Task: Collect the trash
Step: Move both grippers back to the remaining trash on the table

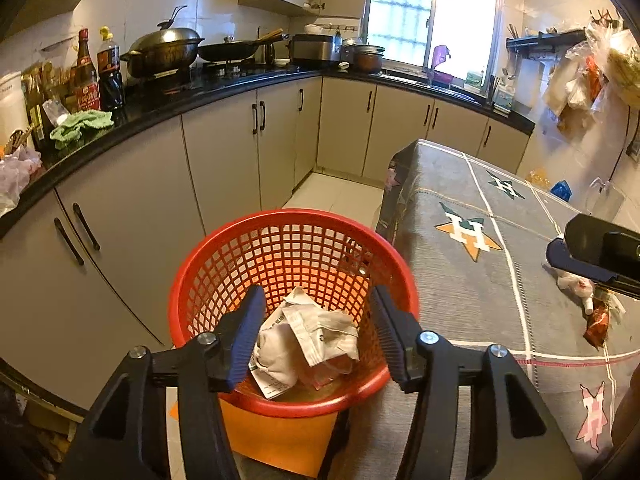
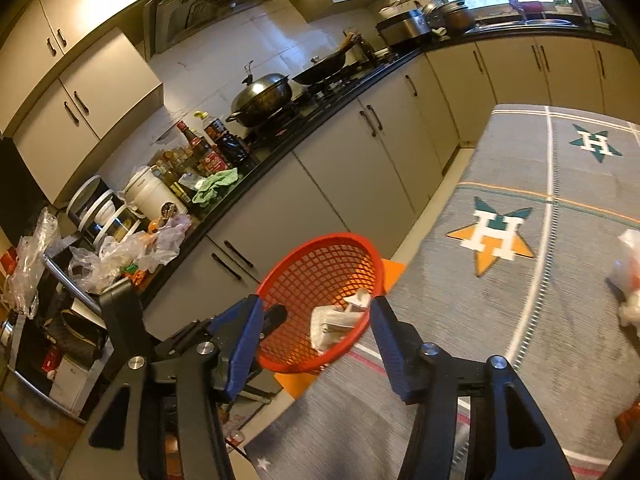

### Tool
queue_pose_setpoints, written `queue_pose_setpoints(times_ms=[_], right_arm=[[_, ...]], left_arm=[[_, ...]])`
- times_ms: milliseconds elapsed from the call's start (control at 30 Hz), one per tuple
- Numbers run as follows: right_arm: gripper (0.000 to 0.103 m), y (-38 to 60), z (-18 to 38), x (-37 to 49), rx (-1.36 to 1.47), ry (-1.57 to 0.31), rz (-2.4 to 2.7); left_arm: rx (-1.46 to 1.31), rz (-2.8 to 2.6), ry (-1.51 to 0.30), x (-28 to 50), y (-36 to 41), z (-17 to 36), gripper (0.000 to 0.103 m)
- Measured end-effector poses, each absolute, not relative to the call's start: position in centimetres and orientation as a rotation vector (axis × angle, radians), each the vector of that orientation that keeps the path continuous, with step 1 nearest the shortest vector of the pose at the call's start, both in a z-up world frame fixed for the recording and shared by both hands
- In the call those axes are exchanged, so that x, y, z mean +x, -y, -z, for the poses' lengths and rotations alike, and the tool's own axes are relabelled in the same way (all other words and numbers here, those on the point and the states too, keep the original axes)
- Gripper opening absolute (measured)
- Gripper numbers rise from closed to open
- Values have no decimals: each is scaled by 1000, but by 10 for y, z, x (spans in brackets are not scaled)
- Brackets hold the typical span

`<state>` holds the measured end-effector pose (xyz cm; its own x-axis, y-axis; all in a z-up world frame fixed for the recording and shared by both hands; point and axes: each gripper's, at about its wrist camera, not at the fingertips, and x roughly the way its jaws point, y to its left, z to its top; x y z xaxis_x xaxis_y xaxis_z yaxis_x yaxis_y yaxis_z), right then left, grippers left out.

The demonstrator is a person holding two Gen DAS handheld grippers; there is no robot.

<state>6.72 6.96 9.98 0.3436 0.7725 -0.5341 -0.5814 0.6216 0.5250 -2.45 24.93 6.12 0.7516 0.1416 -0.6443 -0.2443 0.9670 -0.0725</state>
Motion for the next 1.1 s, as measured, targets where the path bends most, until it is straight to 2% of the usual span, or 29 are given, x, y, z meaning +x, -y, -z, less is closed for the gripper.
queue_pose_setpoints(times_ms=[567,1100], right_arm=[[64,45,-98,47,307,-807,-768],[66,221,-93,66,495,-722,-441]], left_arm=[[-102,-135,-721,-40,-166,-65,58],[17,239,-819,0,-2,-60,58]])
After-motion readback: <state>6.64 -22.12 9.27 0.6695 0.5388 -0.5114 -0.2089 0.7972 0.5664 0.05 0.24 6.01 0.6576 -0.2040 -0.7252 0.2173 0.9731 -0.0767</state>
